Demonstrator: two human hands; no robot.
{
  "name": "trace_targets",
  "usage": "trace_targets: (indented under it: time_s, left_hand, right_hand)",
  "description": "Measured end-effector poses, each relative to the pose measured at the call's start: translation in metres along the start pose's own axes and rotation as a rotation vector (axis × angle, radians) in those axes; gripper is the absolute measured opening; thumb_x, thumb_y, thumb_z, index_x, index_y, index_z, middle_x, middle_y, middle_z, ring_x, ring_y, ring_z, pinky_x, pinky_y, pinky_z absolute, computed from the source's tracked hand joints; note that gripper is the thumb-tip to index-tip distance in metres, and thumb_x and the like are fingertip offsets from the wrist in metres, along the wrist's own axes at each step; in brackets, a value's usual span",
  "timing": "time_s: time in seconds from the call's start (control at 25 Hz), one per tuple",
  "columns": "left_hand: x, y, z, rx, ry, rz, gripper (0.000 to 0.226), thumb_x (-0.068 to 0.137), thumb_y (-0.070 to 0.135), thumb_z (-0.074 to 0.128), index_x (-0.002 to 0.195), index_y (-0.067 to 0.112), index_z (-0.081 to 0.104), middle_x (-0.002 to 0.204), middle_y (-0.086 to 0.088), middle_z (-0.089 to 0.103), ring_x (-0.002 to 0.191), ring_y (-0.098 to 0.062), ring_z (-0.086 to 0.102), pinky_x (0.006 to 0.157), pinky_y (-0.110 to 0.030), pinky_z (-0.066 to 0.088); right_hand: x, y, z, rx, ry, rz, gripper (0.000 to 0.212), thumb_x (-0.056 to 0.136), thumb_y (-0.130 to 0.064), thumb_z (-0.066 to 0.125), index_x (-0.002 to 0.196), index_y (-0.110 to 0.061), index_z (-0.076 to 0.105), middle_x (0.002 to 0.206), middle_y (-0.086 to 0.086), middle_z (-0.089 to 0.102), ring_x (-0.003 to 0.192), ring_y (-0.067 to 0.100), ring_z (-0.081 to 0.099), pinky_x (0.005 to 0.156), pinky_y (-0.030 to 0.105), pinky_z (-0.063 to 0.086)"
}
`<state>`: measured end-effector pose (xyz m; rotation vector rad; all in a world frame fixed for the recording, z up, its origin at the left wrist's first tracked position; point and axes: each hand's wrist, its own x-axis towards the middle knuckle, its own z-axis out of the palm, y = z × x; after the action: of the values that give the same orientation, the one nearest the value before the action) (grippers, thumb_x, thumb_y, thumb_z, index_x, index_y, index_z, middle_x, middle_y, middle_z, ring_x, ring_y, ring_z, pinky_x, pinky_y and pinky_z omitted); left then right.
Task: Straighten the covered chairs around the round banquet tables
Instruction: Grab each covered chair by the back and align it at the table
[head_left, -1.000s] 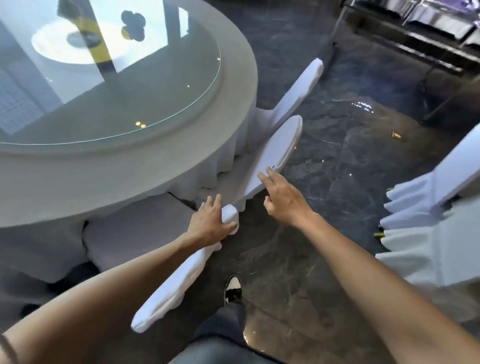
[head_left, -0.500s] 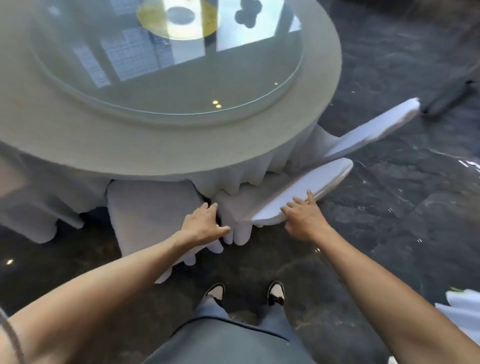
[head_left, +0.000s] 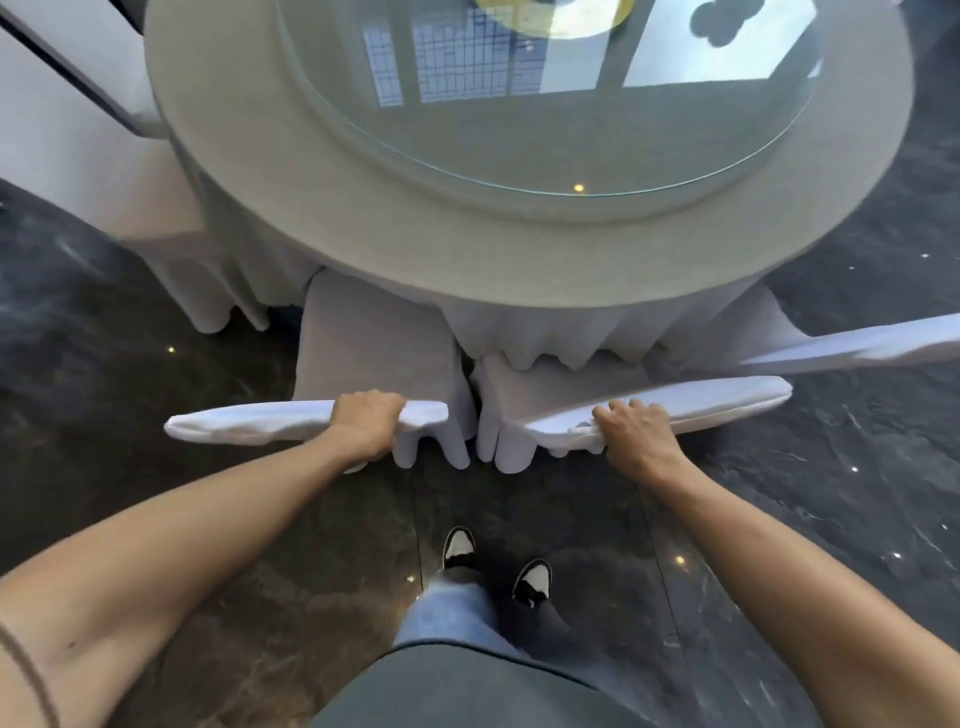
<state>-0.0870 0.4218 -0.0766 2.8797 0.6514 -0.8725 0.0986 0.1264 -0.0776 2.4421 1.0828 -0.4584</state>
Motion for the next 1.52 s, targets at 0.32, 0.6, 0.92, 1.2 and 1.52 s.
trace_targets:
  time_s: [0.32,0.6,0.92,1.2,1.52]
  left_hand:
    - [0.005,-0.002,-0.005,0.163,0.005,0.052,0.022,0.078,0.017,0.065,0.099,0.018,0.068,0.098,-0.005,0.071,0.090,-0.027,0.067,0.074,-0.035,0.051]
    - [0.006,0.018,-0.007,0.078,0.081,0.128,0.021,0.075,0.018,0.061,0.095,0.019,0.067,0.098,-0.008,0.071,0.091,-0.031,0.067,0.069,-0.032,0.044]
    - [0.014,0.045,-0.005,0.017,0.062,0.085,0.024,0.077,0.013,0.061,0.100,0.015,0.067,0.103,-0.010,0.071,0.096,-0.032,0.067,0.074,-0.034,0.047]
    - [-0.005,0.034,0.014,0.018,0.060,0.119,0.017,0.076,0.016,0.060,0.092,0.020,0.065,0.098,-0.006,0.071,0.092,-0.031,0.067,0.069,-0.032,0.042]
    - [-0.004,0.041,0.015,-0.007,0.088,0.086,0.017,0.076,0.015,0.060,0.092,0.017,0.066,0.099,-0.009,0.071,0.093,-0.032,0.066,0.072,-0.034,0.045]
  right_hand:
    - [0.023,-0.030,-0.030,-0.020,-0.016,-0.084,0.021,0.077,-0.018,0.054,0.089,-0.020,0.071,0.085,0.001,0.071,0.081,0.025,0.068,0.065,0.030,0.049]
    - [0.038,-0.064,-0.042,-0.007,-0.042,-0.150,0.023,0.072,-0.020,0.059,0.091,-0.018,0.071,0.086,0.004,0.071,0.082,0.028,0.068,0.069,0.033,0.053]
    - [0.033,-0.059,-0.040,0.018,0.003,-0.152,0.023,0.074,-0.019,0.058,0.093,-0.017,0.071,0.090,0.004,0.072,0.085,0.027,0.068,0.065,0.031,0.042]
    - [0.035,-0.032,-0.052,-0.020,-0.006,-0.137,0.023,0.071,-0.024,0.062,0.092,-0.018,0.071,0.087,0.002,0.071,0.082,0.025,0.068,0.066,0.031,0.049]
    - [0.029,-0.055,-0.041,-0.054,-0.053,-0.125,0.024,0.074,-0.012,0.057,0.094,-0.016,0.070,0.090,0.004,0.070,0.086,0.028,0.067,0.074,0.037,0.056]
